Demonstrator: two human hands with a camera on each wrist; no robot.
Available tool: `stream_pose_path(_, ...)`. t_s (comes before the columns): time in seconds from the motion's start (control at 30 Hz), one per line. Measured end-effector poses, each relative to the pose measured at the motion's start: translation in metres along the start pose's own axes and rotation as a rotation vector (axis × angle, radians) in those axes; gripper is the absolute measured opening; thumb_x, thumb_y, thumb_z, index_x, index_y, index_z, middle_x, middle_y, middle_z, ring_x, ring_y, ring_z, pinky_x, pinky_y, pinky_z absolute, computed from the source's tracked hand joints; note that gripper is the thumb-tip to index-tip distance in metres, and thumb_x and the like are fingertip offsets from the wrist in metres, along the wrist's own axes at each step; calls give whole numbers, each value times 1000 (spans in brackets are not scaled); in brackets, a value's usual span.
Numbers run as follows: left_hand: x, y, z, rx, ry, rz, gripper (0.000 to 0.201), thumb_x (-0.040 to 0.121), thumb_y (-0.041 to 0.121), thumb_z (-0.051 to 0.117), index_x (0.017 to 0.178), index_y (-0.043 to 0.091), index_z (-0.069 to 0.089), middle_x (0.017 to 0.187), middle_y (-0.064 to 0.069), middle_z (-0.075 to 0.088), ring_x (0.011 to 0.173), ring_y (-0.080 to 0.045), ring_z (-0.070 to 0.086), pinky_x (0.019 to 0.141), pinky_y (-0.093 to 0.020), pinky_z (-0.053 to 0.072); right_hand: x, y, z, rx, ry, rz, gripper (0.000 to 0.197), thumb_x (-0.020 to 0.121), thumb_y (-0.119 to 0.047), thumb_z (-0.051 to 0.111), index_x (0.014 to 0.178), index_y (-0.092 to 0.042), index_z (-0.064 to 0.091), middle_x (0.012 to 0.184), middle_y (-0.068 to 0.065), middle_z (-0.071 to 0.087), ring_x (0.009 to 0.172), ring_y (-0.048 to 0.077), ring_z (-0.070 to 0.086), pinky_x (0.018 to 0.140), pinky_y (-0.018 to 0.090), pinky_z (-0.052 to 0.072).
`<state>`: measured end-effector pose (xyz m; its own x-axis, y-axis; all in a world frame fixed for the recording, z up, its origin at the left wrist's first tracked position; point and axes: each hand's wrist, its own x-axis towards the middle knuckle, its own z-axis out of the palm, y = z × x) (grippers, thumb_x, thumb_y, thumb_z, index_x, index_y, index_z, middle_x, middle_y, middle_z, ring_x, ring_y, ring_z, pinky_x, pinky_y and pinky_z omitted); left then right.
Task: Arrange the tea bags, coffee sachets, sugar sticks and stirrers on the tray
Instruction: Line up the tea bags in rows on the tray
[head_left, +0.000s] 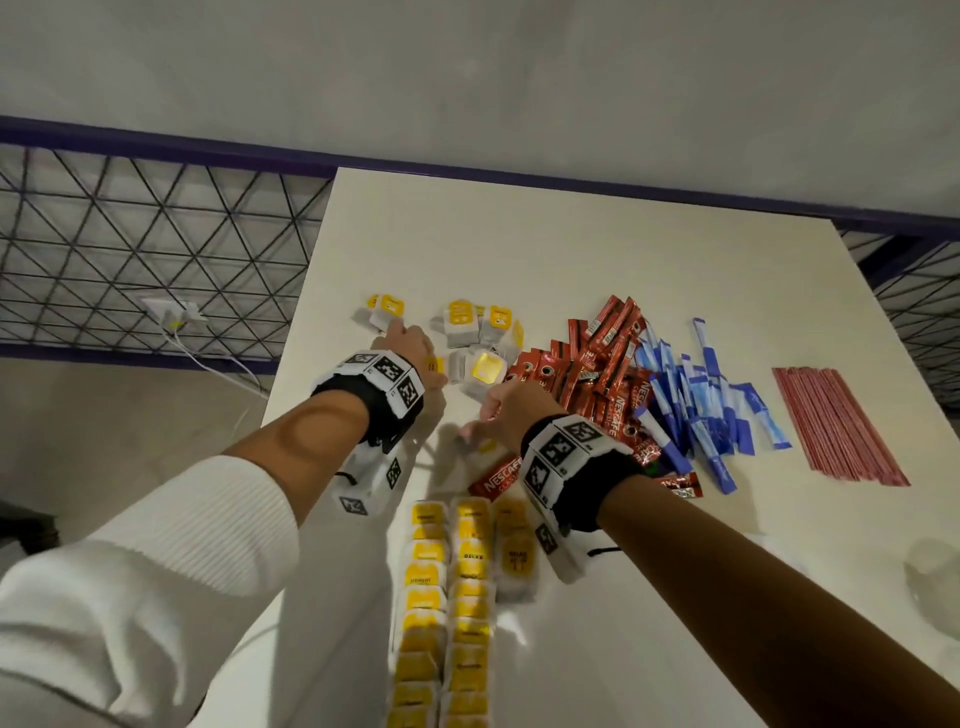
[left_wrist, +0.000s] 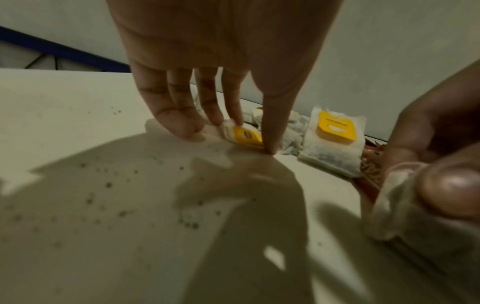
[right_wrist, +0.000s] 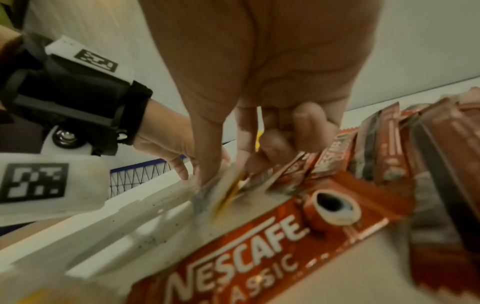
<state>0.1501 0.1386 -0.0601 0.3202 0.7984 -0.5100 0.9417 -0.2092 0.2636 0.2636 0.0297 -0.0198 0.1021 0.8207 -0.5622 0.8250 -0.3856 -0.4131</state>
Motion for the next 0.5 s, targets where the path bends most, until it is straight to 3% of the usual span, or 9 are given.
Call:
stream_pose_path(0.07, -2, 0, 0, 70, -43, -9, 53, 87, 43, 59, 129, 14, 49, 143, -15, 30, 129, -33, 38, 105, -36, 33, 1, 0, -2, -30, -21, -14, 40, 87, -33, 61, 116, -4, 59, 115, 11, 60, 111, 24, 54, 96, 31, 44)
stream_pose_path(0.1, -2, 0, 0, 73, -53, 12, 45, 87, 42, 59, 122, 15, 54, 136, -15, 39, 126, -32, 41, 102, -34, 34, 3, 1, -4, -42, -17, -18, 33, 87, -33, 62, 109, -8, 62, 106, 7, 60, 109, 24, 54, 96, 32, 44)
stream_pose_path(0.17, -4, -3, -1, -22, -41, 78, 22, 85, 35, 63, 94, 16, 57, 103, -6, 54, 105, -26, 52, 85, -27, 40, 9, 4, -6, 1, 23, -4, 14, 84, -34, 65, 79, -22, 61, 79, -5, 53, 92, 19, 53, 89, 31, 46)
stream_pose_path(0.2, -6, -5, -1, -116, -31, 108, 20, 83, 30, 67, 82, 16, 52, 88, -2, 53, 93, -23, 52, 73, -23, 40, 13, 7, -6, 48, 63, -1, 20, 82, -34, 67, 68, -25, 56, 73, -8, 48, 84, 15, 51, 82, 29, 46)
stream_pose_path(0.23, -8, -7, -1, -218, -23, 120, 24, 80, 25, 70, 73, 17, 48, 78, 1, 51, 86, -19, 50, 64, -22, 38, 17, 8, -6, 81, 130, -21, 21, 80, -32, 69, 66, -22, 58, 75, -7, 46, 80, 13, 49, 77, 26, 43)
stream_pose_path(0.3, -12, -11, -1, -412, -37, 116, 32, 74, 21, 75, 67, 21, 44, 78, 5, 52, 82, -16, 50, 63, -22, 36, 21, 8, -8, 42, 275, -118, 19, 78, -29, 72, 78, -10, 68, 90, -1, 43, 87, 16, 46, 81, 24, 39)
stream_pose_path(0.37, -17, -14, -2, -562, -58, 94, 34, 72, 21, 73, 65, 20, 40, 75, 7, 51, 77, -15, 48, 63, -22, 36, 26, 6, -10, -13, 273, -143, 23, 79, -30, 71, 89, -9, 69, 98, 3, 37, 100, 22, 42, 93, 29, 37)
stream_pose_path(0.4, -19, -16, -3, -599, -58, 78, 33, 73, 20, 69, 63, 19, 37, 71, 7, 49, 76, -17, 46, 62, -22, 35, 30, 5, -11, 1, 240, -115, 22, 80, -31, 70, 89, -11, 69, 99, 3, 37, 101, 21, 41, 92, 30, 38)
stream_pose_path(0.5, -20, -22, -4, -710, -35, 36, 23, 69, 14, 59, 60, 17, 37, 71, -8, 57, 74, -23, 53, 65, -25, 36, 37, 0, -8, 71, 200, -96, 17, 80, -27, 69, 86, -10, 69, 88, 3, 51, 89, 14, 46, 64, 20, 36)
